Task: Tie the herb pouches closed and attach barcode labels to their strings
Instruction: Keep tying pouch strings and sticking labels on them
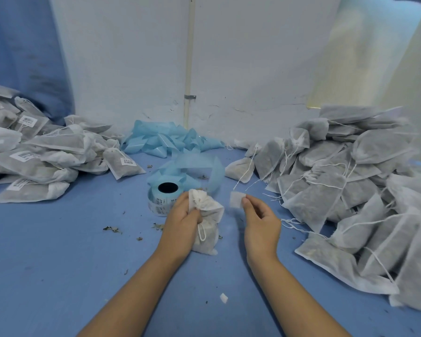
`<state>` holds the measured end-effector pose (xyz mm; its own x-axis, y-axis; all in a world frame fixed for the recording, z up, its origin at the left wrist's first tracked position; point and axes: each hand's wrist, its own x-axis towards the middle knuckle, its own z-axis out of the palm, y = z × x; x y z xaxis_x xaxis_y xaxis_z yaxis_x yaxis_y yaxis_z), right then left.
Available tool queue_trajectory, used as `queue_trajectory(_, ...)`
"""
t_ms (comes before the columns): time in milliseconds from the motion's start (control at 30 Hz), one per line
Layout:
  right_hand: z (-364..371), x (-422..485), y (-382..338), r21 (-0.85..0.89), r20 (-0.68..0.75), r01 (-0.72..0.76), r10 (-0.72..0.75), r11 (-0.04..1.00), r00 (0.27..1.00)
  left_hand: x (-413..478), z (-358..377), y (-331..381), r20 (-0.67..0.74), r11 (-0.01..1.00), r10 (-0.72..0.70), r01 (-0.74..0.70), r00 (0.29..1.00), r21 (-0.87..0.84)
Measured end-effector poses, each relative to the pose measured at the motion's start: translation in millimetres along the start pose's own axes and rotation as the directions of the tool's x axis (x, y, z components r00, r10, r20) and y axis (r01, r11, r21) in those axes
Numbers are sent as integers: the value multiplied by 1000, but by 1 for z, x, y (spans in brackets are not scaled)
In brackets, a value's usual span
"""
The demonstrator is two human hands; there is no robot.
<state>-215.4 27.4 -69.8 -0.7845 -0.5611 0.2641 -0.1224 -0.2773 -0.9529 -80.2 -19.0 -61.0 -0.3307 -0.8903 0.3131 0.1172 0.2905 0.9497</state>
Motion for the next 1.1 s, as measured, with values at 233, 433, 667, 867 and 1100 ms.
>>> queue_trajectory(233, 10, -20, -11, -93, 126, 219, -207, 971, 970, 5, 0, 4, -63, 977, -29, 16, 998, -211)
queue_trajectory(433, 11, -29, -12, -194, 278, 513, -455, 836, 846, 10, 0, 5, -177, 959, -31, -21, 984, -283)
queue_trajectory(667, 14, -31, -10, -252, 389, 700, -592, 669, 706, 13, -2, -1, -261, 965, -34, -35, 965, -258)
queue_trajectory(867, 14, -30, -8, -294, 452, 712, -564, 638, 691, 14, -2, -4, -288, 962, -42, -40, 957, -272)
queue_trajectory(1100, 14, -27, -7, -402, 465, 603, -413, 689, 783, 13, -5, 0, -270, 982, 22, -72, 963, -175)
